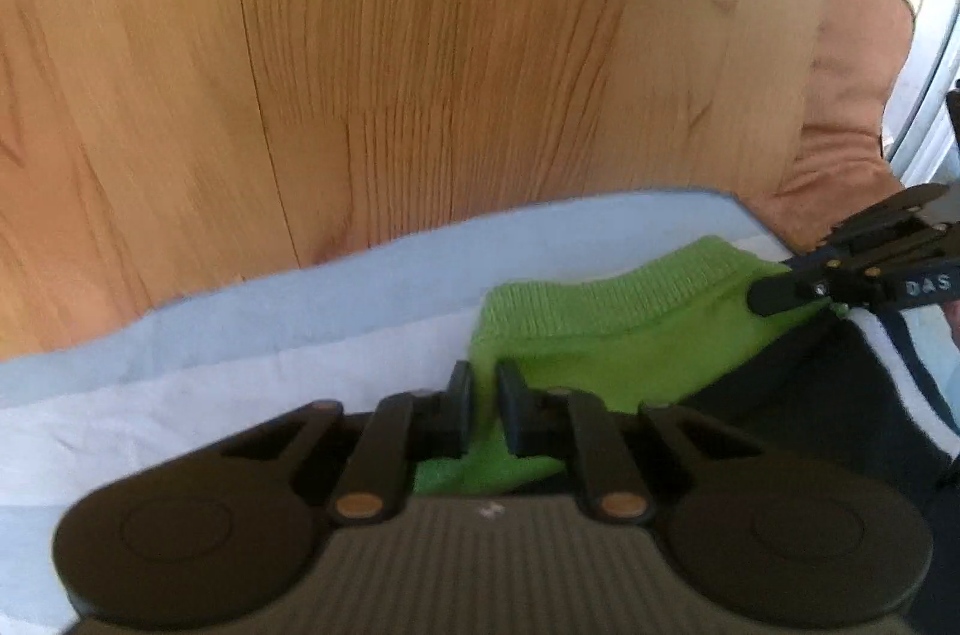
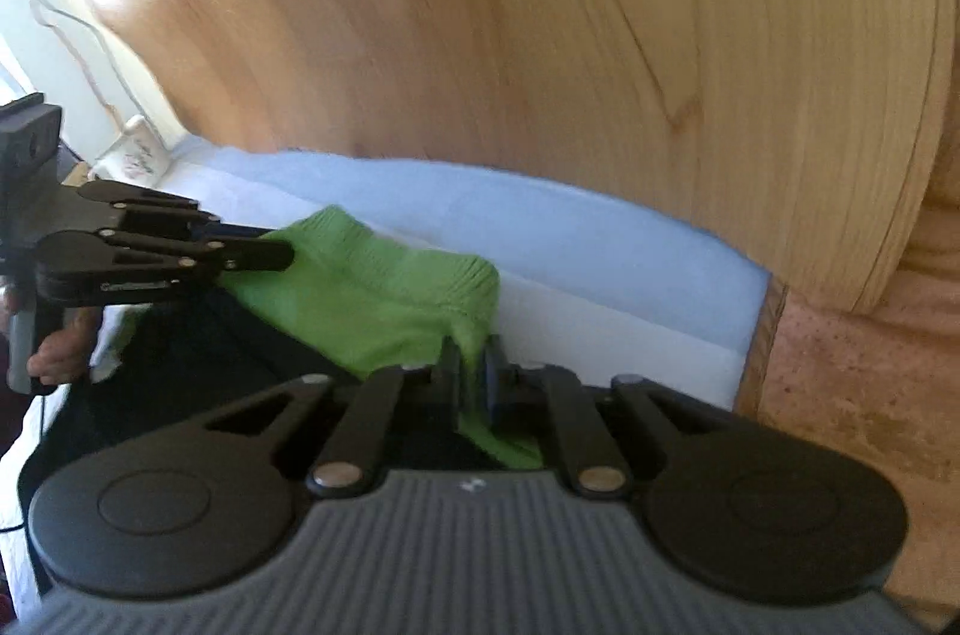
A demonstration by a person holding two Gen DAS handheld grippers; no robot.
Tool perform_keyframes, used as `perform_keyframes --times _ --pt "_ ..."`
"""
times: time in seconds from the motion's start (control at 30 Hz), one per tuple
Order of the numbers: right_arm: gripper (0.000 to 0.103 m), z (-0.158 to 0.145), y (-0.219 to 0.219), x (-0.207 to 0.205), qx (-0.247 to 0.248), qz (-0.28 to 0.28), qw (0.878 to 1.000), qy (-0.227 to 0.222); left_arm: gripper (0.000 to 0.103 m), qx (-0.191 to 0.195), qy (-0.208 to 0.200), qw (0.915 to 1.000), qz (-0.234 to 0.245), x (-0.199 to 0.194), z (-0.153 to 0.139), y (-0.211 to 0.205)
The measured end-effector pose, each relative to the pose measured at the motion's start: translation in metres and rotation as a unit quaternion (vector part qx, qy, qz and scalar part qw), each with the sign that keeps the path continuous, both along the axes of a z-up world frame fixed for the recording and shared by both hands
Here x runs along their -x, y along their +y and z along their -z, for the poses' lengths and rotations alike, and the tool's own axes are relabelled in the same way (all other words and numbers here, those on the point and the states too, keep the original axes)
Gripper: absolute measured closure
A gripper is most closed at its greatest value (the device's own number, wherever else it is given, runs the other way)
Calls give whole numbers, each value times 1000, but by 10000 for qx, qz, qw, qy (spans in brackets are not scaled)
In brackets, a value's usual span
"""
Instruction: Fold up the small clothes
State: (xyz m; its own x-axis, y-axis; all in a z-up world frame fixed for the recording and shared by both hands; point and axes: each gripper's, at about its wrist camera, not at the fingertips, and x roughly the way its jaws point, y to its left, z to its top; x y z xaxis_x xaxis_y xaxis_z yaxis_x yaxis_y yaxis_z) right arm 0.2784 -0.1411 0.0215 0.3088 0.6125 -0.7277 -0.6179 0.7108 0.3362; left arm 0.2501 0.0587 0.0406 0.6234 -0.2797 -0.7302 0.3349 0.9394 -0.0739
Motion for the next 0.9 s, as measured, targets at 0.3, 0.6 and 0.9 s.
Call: perform_keyframes --times 0.3,0.6,0.9 --pt "93 -88 -27 142 -291 -479 9935 -993 93 734 -1273 9887 311 149 -68 20" --pt "93 -50 -41 286 225 -795 9901 -1138 93 834 -1173 9890 331 306 -13 31" --pt "60 -31 -63 302 -67 -476 9947 -914 70 1167 -944 9885 167 351 3 46"
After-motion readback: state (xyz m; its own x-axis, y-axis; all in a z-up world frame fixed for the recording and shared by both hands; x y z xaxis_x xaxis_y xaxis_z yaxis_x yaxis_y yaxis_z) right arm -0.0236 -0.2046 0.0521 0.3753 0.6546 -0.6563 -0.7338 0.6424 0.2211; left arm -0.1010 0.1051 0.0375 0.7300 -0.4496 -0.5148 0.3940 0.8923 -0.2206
